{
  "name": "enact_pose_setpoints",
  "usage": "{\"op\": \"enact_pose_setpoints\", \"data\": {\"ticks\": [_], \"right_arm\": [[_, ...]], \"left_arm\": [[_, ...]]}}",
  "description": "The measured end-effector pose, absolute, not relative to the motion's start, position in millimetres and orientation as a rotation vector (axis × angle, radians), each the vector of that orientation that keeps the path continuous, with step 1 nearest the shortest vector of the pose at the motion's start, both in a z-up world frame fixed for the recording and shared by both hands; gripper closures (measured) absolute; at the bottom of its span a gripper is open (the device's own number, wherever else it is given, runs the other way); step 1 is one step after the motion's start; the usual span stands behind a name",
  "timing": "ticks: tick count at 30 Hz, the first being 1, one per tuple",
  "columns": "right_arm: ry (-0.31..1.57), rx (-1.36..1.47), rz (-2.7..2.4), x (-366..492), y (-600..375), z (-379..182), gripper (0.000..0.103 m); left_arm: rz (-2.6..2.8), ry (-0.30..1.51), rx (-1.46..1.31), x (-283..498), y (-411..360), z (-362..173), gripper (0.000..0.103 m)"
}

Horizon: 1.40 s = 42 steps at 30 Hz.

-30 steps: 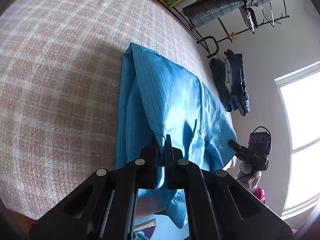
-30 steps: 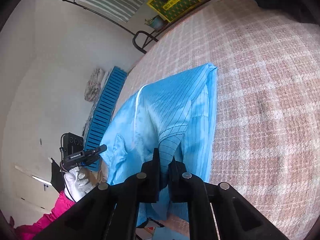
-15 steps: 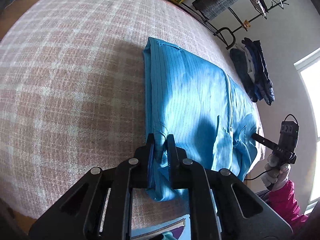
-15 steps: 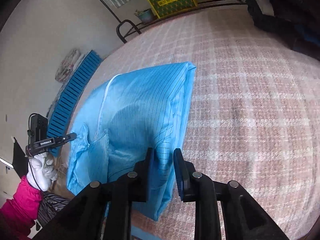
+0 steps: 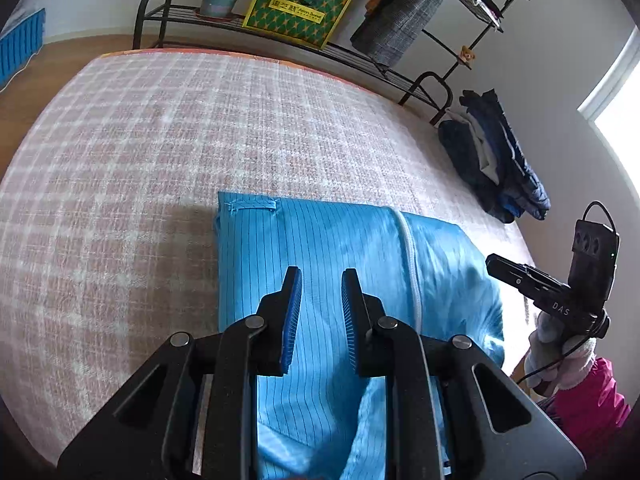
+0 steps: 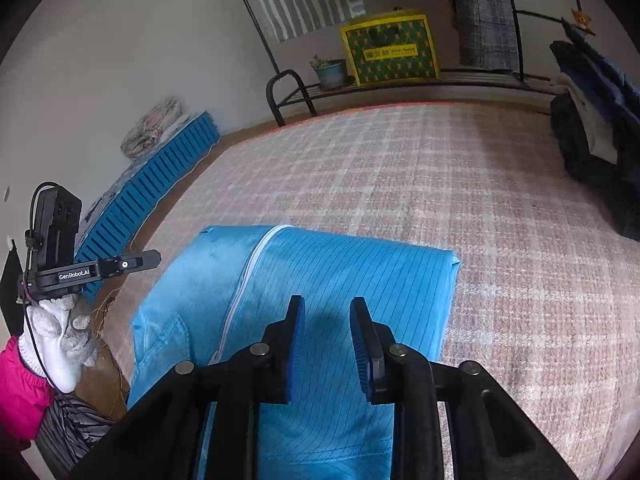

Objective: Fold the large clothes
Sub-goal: 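Release the coat and smooth the folded bundle with both tools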

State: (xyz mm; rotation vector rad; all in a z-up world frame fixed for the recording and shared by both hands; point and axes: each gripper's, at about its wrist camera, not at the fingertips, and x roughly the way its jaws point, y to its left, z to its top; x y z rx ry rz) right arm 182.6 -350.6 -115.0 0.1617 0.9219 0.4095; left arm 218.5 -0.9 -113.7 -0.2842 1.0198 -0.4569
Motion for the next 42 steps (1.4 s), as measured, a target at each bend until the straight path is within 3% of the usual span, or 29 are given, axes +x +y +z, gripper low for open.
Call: {"op": "enact_pose_setpoints", "data": {"ticks": [6,19,29,42], "right_arm": [[1.026,0.067,0.357,190,-355,-164,0.084],[0.905,0.078,0.411,207,-328,-95,0.079],[1.098,-0.080,0.387,250,-278,-163,0.081],[1.010,0.166,0.451,175,-351,-116,0.076]], "left_arm": [[-0.400,1.164,-0.280,230,-4,-176,0.085],[-0.464,1.048,-0.225,247,-38,-115,0.085],[-0.427,1.161,-0.204,291,-57,-171,0.087],[-0.470,1.078,-0.363,237,11,-130,0.087]]}}
